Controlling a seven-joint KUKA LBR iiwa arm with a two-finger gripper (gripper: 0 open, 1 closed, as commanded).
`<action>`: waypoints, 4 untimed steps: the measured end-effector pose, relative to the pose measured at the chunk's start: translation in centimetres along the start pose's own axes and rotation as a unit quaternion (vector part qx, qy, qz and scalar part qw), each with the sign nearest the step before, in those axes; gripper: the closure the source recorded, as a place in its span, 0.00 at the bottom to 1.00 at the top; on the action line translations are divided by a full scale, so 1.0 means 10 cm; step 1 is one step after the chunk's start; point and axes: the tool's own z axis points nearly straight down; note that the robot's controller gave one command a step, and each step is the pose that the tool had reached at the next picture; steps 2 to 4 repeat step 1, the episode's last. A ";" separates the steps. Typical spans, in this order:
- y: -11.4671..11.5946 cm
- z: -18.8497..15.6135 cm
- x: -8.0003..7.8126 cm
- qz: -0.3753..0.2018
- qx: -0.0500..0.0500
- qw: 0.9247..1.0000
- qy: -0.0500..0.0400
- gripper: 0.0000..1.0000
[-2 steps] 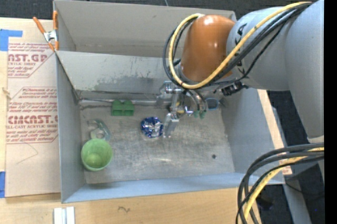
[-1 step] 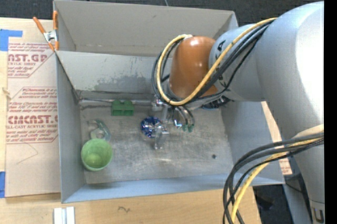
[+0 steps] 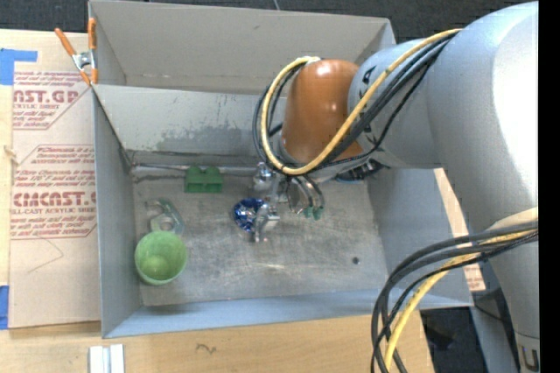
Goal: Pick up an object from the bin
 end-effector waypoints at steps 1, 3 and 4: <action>-0.60 -1.87 0.22 -0.165 0.002 0.986 -0.003 1.00; -0.60 -1.87 0.22 -0.165 0.002 0.986 -0.003 1.00; -0.60 -1.87 0.22 -0.165 0.002 0.986 -0.003 1.00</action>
Offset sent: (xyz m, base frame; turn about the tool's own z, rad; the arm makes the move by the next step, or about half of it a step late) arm -0.0227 -0.0602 0.1834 -0.3327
